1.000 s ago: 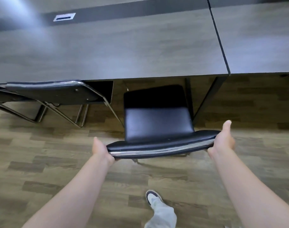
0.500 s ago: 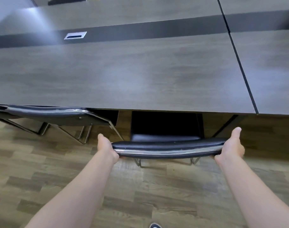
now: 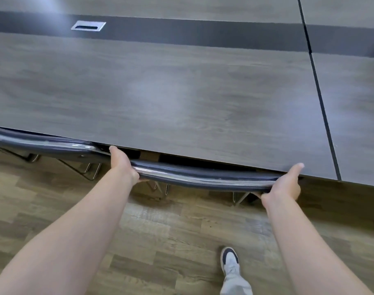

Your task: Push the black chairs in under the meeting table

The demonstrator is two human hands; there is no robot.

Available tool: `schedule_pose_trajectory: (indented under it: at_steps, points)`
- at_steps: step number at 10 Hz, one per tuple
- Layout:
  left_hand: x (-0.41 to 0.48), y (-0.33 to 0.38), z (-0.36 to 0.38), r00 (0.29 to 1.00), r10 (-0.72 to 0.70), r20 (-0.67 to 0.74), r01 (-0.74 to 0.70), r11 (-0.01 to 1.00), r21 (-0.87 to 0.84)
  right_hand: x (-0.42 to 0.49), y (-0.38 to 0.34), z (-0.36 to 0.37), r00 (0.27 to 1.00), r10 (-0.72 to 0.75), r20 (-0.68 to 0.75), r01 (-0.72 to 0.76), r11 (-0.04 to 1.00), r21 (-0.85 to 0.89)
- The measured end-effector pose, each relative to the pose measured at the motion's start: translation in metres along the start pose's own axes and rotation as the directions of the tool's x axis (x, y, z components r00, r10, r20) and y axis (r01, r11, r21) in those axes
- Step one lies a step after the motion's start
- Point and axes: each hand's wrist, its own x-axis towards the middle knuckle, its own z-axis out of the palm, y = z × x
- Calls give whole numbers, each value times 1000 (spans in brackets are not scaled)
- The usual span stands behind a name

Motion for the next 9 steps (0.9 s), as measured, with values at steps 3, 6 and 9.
schedule_pose_trajectory:
  at_steps: [3,6,9]
  points:
    - [27,18,30,1000,11,4,-11,1000,27,5,1,21,998,-52,-48,52,999,-3]
    - [17,12,17,998,18,55,-20,999,29,5,4,12,994,-91,-62,77,977,-201]
    - [-27,30,-18,989,-60,137,33,981,191,-39,2,25,972,-231,41,217,825,-522]
